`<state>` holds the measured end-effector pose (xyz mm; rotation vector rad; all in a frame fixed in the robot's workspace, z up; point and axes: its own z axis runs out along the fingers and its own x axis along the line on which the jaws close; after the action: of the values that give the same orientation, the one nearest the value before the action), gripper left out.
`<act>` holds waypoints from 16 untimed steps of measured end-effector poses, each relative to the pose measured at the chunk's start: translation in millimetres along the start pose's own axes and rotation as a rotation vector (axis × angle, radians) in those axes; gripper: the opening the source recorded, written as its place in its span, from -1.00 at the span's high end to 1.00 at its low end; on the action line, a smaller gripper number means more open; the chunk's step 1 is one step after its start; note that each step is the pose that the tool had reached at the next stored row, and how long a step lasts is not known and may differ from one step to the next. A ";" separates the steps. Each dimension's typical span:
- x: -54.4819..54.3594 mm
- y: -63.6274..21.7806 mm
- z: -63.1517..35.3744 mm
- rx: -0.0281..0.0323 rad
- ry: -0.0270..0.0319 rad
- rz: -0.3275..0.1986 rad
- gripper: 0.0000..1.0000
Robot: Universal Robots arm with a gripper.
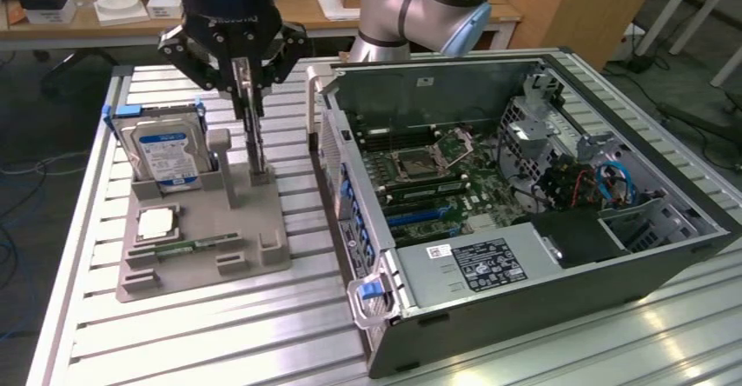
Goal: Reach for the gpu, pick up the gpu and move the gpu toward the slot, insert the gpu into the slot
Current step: 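Pick up the gpu and move the gpu toward the slot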
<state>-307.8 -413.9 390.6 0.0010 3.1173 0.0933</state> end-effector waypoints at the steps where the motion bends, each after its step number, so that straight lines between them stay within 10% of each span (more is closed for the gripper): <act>1: 0.0 0.1 -1.8 0.0000 -0.0001 0.000 0.48; 16: -0.6 1.7 -28.0 0.0000 -0.0001 0.000 0.48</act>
<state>-307.8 -413.9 418.6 0.0009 3.1173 0.0934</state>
